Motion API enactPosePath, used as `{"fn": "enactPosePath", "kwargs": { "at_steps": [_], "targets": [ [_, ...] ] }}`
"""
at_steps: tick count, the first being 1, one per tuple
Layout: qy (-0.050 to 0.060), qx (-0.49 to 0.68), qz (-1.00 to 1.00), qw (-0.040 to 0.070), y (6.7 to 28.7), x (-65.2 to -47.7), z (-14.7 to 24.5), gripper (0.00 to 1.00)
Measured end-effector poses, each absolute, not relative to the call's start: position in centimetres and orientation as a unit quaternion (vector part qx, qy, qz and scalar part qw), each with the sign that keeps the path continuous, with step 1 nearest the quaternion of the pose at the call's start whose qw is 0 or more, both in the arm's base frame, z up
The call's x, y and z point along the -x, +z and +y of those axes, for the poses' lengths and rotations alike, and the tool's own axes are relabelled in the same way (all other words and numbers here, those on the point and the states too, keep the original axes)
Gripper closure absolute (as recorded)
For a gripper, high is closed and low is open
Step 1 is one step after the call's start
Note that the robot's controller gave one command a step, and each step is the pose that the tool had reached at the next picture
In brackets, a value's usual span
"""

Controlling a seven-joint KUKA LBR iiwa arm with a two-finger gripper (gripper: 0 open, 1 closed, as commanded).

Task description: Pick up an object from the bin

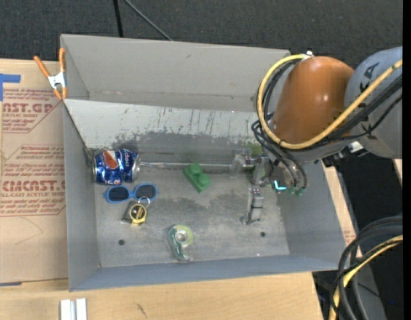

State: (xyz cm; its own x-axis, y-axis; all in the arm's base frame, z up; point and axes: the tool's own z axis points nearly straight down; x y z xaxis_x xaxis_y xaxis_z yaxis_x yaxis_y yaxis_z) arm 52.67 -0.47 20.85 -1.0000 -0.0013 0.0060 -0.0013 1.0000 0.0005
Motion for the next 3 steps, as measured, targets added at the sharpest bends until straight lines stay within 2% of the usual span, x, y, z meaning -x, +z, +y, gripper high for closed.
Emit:
{"fn": "enactPosePath", "kwargs": {
  "at_steps": [1,2,3],
  "targets": [
    [-0.001,0.028,-1.0,0.004,7.1,-49.0,4.2,0.0],
    [0.0,-0.054,-0.999,-0.005,16.1,-56.0,4.2,0.0],
    [0.0,-0.078,-0.997,0.0,9.6,-57.6,3.6,0.0]
  ]
}}
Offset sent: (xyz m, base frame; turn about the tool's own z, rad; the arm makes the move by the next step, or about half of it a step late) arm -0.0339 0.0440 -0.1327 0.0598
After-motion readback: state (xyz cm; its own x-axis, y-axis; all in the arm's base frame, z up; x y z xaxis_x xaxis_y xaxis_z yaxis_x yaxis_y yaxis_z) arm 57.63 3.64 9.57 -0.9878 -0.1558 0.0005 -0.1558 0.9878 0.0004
